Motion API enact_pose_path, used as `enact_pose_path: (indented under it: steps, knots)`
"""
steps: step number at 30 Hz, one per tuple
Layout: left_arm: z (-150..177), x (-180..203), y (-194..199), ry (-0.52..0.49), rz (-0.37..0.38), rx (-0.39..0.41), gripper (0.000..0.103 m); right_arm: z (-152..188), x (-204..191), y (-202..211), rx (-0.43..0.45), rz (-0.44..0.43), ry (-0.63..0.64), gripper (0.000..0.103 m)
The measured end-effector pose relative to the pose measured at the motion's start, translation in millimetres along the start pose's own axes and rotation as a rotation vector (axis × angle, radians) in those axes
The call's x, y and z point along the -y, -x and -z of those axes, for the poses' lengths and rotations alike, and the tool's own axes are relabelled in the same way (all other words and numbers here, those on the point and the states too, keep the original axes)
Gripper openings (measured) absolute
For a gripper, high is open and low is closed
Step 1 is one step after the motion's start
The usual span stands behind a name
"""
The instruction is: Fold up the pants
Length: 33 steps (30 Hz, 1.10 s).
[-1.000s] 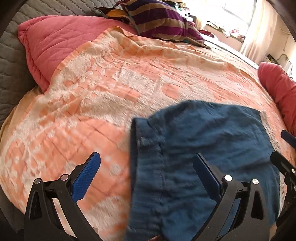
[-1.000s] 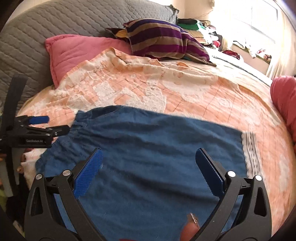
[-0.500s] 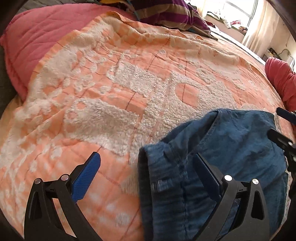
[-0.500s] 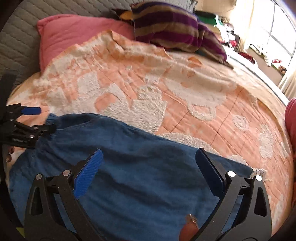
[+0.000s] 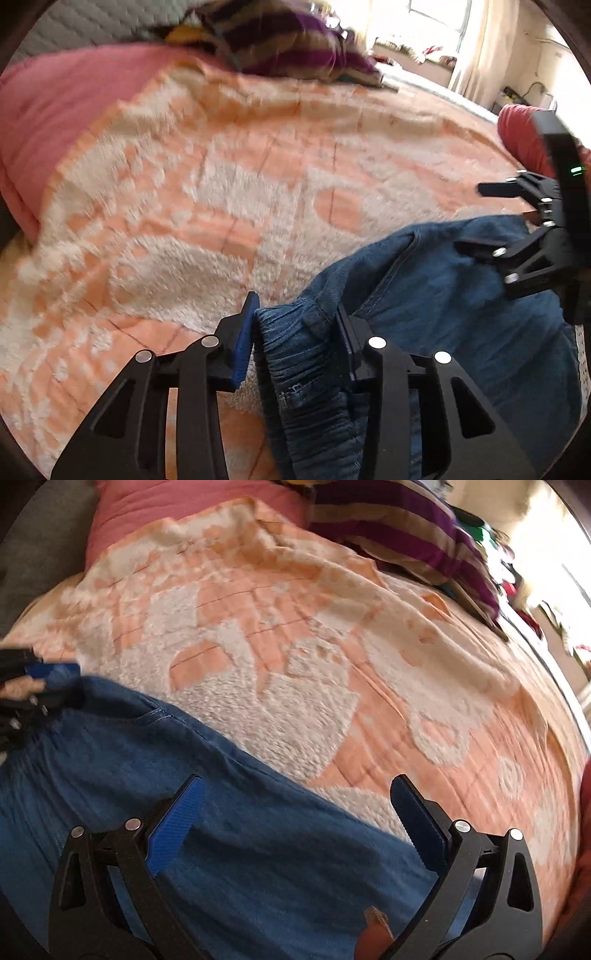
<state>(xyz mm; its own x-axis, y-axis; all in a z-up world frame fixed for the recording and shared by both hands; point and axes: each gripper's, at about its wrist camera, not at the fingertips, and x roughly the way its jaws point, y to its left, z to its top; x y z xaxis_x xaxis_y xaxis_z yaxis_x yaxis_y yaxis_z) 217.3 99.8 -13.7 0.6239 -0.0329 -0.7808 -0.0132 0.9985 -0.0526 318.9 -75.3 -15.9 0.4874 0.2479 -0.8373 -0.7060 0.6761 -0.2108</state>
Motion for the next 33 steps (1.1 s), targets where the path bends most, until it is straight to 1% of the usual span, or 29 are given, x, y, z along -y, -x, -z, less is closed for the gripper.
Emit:
enact_pose_path:
  steps: [2, 6, 8, 10, 11, 12, 13, 16, 21, 23, 28, 33]
  knots:
    - [1, 3, 11, -0.014, -0.001, 0.032, 0.036, -4, -9, 2, 0.017, 0.002, 0.069, 0.095]
    - [6, 7, 32, -0.033, 0.006, 0.094, 0.035, -7, -25, 1, 0.030, -0.005, 0.156, 0.094]
    - [8, 7, 38, -0.027, 0.021, 0.103, 0.035, -6, -35, -2, 0.019, -0.012, 0.193, 0.077]
    - [11, 8, 40, -0.032, 0.019, 0.109, 0.035, -3, -43, -2, 0.011, -0.054, 0.192, 0.046]
    - [12, 9, 40, -0.038, 0.012, 0.113, 0.035, -1, -45, 1, 0.017, -0.076, 0.182, 0.038]
    - [14, 10, 41, -0.045, 0.004, 0.114, 0.035, 1, -47, 5, 0.029, -0.085, 0.174, 0.025]
    - [16, 11, 42, -0.047, -0.002, 0.117, 0.035, 4, -48, 11, 0.049, -0.086, 0.159, 0.018]
    - [17, 9, 47, -0.047, -0.006, 0.128, 0.035, 14, -48, 33, 0.102, -0.085, 0.098, 0.011]
    - [24, 12, 61, -0.062, 0.012, 0.156, 0.035, 39, -45, 78, 0.182, -0.114, -0.003, 0.006]
    - [30, 16, 70, -0.075, 0.025, 0.167, 0.035, 51, -45, 95, 0.207, -0.137, -0.040, 0.005]
    - [46, 24, 92, -0.111, 0.043, 0.188, 0.035, 80, -58, 133, 0.262, -0.181, -0.068, 0.003]
    - [67, 29, 115, -0.153, 0.066, 0.191, 0.036, 111, -78, 160, 0.280, -0.240, -0.079, 0.003]
